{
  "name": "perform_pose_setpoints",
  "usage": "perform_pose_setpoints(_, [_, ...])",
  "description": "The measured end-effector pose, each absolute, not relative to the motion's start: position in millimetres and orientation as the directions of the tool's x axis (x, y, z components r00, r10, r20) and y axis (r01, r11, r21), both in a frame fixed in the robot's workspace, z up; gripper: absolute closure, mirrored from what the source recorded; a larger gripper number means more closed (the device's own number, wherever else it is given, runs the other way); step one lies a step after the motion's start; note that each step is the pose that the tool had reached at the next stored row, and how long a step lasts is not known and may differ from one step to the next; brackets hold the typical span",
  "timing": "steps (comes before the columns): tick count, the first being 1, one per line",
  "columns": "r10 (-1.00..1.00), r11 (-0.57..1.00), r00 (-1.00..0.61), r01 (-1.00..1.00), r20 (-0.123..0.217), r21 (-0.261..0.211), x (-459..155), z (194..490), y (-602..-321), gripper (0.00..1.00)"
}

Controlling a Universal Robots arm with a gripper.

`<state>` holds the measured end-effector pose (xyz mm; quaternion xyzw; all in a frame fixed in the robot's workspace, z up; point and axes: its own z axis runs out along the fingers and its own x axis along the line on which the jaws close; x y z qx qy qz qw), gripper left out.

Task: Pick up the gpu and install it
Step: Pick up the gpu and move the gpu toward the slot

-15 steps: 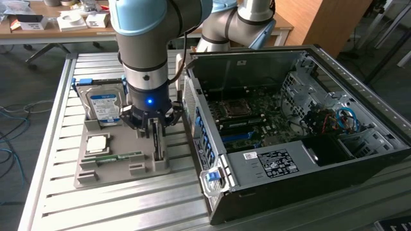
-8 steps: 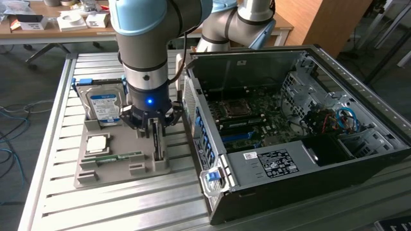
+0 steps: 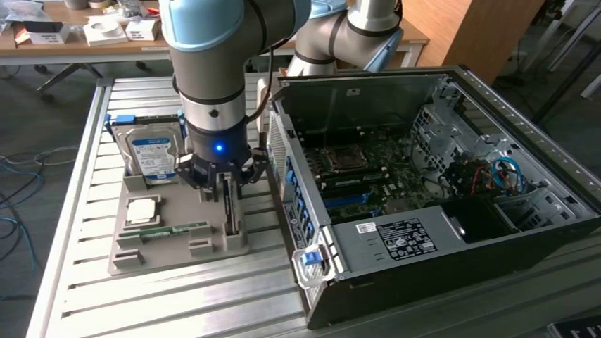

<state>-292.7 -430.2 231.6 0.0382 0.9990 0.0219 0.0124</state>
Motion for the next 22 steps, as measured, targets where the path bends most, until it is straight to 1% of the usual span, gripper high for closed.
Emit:
perform_pose_setpoints(21, [0.077,0.996,-0.997,0.076,-0.024,0.045,-293.9,231.6,-430.2,0.55])
perform_pose_setpoints(22, [0.077,0.996,-0.997,0.076,-0.024,0.045,-293.9,231.6,-430.2,0.57])
